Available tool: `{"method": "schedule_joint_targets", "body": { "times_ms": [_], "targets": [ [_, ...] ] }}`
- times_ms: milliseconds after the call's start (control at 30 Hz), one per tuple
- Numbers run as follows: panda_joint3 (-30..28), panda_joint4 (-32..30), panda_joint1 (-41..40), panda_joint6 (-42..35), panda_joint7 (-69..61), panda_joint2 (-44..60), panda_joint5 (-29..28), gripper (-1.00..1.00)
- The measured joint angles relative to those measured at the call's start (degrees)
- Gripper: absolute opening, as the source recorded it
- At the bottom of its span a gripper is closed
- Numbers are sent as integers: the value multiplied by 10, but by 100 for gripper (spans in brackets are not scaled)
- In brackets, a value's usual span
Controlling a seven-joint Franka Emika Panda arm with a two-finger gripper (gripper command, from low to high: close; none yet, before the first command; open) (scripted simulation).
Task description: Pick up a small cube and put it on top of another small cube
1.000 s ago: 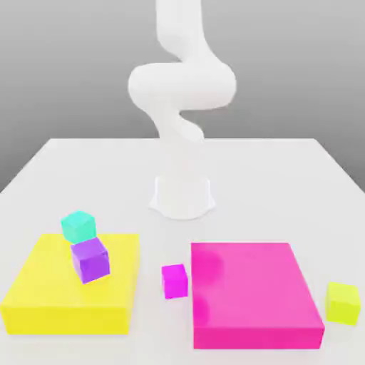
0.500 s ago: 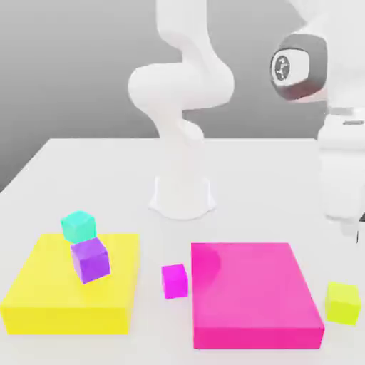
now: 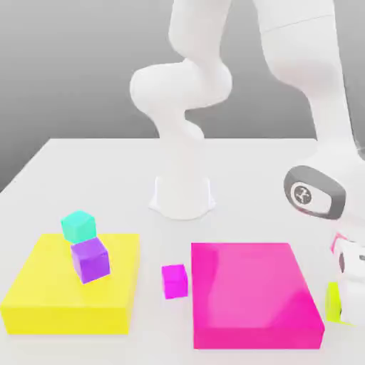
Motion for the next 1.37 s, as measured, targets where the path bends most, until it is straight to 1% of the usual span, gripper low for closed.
{"method": "schedule_joint_targets", "body": {
  "times_ms": [100,267,433,500,567,733,1000,1067,1233,1267,1367],
  "targets": [
    [1,0,-1,-2,0,-2,0,-100],
    [35,-21,-32,-71,-32,-93,44,-100],
    [-41,-72,-99,-115,-2,-192,46,-100],
    [-72,-93,-156,-131,17,-231,39,-100],
    [-94,-118,-231,-152,41,-279,30,-100],
    [-156,-176,-318,-196,89,-384,17,-100],
    [-255,-268,-498,-259,157,-540,7,-100],
    [-270,-284,-521,-244,163,-540,7,-100],
    [-289,-307,-521,-134,161,-453,9,-100],
    [-290,-310,-521,-119,160,-440,9,100],
    [-290,-310,-521,-119,160,-440,9,100]
  ]
}}
